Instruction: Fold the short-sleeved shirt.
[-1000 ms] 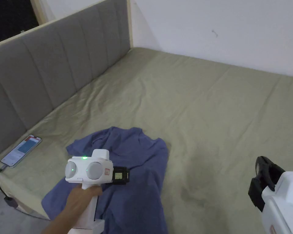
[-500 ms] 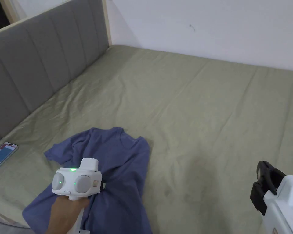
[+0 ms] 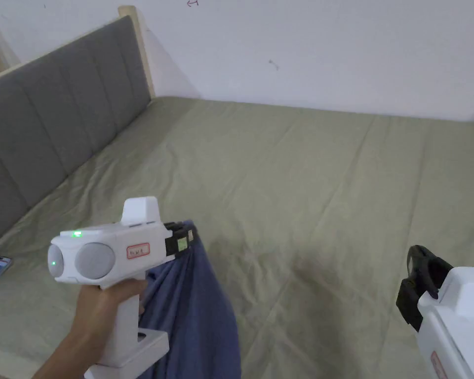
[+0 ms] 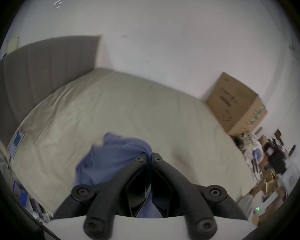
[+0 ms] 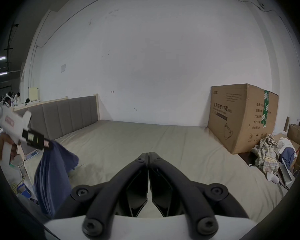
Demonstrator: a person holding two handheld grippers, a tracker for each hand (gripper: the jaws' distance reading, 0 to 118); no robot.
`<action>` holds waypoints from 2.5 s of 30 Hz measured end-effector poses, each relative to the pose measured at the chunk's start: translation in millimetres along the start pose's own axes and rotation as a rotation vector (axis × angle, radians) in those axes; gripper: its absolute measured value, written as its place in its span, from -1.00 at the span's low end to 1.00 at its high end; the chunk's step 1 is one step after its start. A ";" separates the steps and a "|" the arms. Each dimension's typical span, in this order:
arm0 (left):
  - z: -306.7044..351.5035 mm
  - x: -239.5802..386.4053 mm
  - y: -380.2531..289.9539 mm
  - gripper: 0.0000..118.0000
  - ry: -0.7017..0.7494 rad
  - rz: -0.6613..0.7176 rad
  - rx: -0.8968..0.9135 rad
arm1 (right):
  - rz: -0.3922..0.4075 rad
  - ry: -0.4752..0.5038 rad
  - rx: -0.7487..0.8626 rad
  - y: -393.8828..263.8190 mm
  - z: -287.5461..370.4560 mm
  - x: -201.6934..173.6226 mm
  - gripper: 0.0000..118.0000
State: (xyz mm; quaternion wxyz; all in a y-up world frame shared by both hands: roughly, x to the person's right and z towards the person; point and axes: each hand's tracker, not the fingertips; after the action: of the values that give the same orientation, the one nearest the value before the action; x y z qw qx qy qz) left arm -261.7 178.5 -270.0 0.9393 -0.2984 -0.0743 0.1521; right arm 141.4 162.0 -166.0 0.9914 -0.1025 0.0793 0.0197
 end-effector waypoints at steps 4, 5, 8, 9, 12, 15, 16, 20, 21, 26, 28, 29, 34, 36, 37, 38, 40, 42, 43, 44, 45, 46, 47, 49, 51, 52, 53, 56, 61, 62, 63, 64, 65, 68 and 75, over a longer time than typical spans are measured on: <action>11.7 69.7 39.7 -0.99 -0.125 -0.084 0.072 | -0.014 -0.040 0.027 7.6 20.2 17.4 -1.00; 9.3 80.0 46.2 -0.99 -0.165 -0.097 0.068 | -0.015 -0.051 0.032 9.2 24.6 22.2 -1.00; 4.5 126.4 61.7 -0.99 -0.230 -0.162 0.090 | -0.021 -0.095 0.058 13.4 39.0 40.9 -1.00; -0.5 142.7 65.3 -0.99 -0.257 -0.189 0.087 | -0.023 -0.110 0.066 15.5 44.4 47.2 -1.00; -19.3 186.2 63.5 -0.99 -0.321 -0.246 0.039 | -0.016 -0.166 0.094 19.5 59.0 65.8 -1.00; -41.1 226.5 39.9 -0.99 -0.358 -0.300 -0.024 | -0.014 -0.214 0.105 20.2 72.4 83.4 -1.00; -49.2 237.1 29.5 -0.99 -0.374 -0.315 -0.051 | -0.016 -0.229 0.106 19.9 76.7 89.0 -1.00; -78.3 267.6 -21.1 -0.99 -0.450 -0.326 -0.145 | -0.020 -0.282 0.098 13.8 88.6 106.3 -1.00; -81.9 277.8 -38.8 -0.99 -0.462 -0.328 -0.176 | -0.021 -0.291 0.092 11.5 90.8 110.2 -1.00; -122.1 281.9 -109.8 -0.99 -0.427 -0.343 -0.332 | -0.026 -0.319 0.062 -0.3 96.0 120.0 -1.00; -140.5 278.3 -137.1 -0.99 -0.398 -0.343 -0.409 | -0.030 -0.325 0.048 -4.4 95.7 120.5 -1.00; -147.9 277.6 -146.9 -0.99 -0.390 -0.344 -0.448 | -0.033 -0.326 0.045 -5.9 95.2 121.0 -1.00; -184.8 264.7 -201.5 -0.98 -0.244 -0.481 -0.600 | -0.057 -0.321 0.027 -9.5 91.5 118.3 -1.00; -192.9 258.5 -213.9 -0.98 -0.185 -0.505 -0.640 | -0.058 -0.315 0.025 -9.3 90.6 115.5 -1.00; -184.2 257.7 -214.0 -0.97 -0.173 -0.491 -0.639 | -0.056 -0.312 0.026 -8.9 90.0 114.3 -1.00; -181.3 255.9 -212.9 -0.96 -0.180 -0.473 -0.623 | -0.053 -0.309 0.026 -8.4 89.5 113.4 -1.00; -168.9 253.8 -204.9 -0.71 -0.203 -0.424 -0.548 | -0.044 -0.307 0.029 -7.0 90.1 110.2 -1.00; -146.1 252.7 -192.1 0.11 -0.212 -0.426 -0.461 | -0.041 -0.316 0.040 -5.2 90.5 107.6 -1.00; -138.8 252.2 -186.6 0.52 -0.208 -0.423 -0.429 | -0.041 -0.320 0.046 -4.0 91.6 106.4 -1.00; -128.2 250.3 -177.4 0.88 -0.187 -0.406 -0.384 | -0.043 -0.319 0.054 -2.1 91.9 106.0 -1.00; -116.0 249.1 -166.7 0.94 -0.179 -0.382 -0.330 | -0.045 -0.320 0.058 0.0 91.6 105.5 -1.00; -104.3 246.1 -155.2 0.93 -0.176 -0.356 -0.268 | -0.047 -0.318 0.063 2.0 91.3 105.1 -1.00; -91.6 243.0 -142.3 0.93 -0.172 -0.336 -0.203 | -0.048 -0.313 0.068 7.3 93.3 101.6 -1.00; -70.0 233.2 -121.8 0.93 -0.147 -0.315 -0.066 | -0.044 -0.312 0.081 11.9 93.6 98.2 -1.00; -41.6 222.8 -98.5 0.93 -0.115 -0.304 0.077 | -0.037 -0.309 0.097 15.5 93.6 96.9 -1.00; -29.7 217.6 -89.3 0.93 -0.098 -0.307 0.134 | -0.034 -0.308 0.103 17.5 93.1 95.5 -1.00; -21.9 213.3 -81.4 0.93 -0.080 -0.303 0.183 | -0.032 -0.308 0.106 19.3 92.7 94.0 -1.00; 4.9 195.8 -64.1 0.90 -0.008 -0.312 0.314 | -0.035 -0.297 0.130 22.1 92.2 91.5 -1.00; 26.2 164.8 -62.8 0.28 0.153 -0.376 0.468 | -0.026 -0.289 0.150 26.6 89.4 85.9 -1.00; 28.8 160.0 -64.1 0.01 0.159 -0.379 0.482 | -0.025 -0.287 0.152 27.2 89.0 85.1 -1.00; 30.6 154.6 -65.4 -0.23 0.166 -0.375 0.482 | -0.024 -0.283 0.155 27.5 88.6 84.6 -1.00; 32.2 149.6 -66.3 -0.42 0.171 -0.369 0.479 | -0.023 -0.281 0.157 28.1 88.4 83.6 -1.00; 33.2 145.3 -67.6 -0.53 0.175 -0.365 0.486 | -0.021 -0.277 0.160 28.4 88.5 82.6 -1.00; 40.2 137.2 -70.9 -0.99 0.192 -0.345 0.515 | -0.014 -0.271 0.164 29.2 88.4 79.7 -1.00; 26.5 129.2 -70.3 -1.00 0.200 -0.326 0.331 | -0.009 -0.258 0.156 29.4 87.2 76.6 -1.00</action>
State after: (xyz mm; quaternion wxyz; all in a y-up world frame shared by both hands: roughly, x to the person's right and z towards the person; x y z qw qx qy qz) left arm -129.1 180.9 -201.3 0.9902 -0.1380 -0.0022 -0.0218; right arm 228.6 210.6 -100.0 0.9984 -0.0222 -0.0478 0.0219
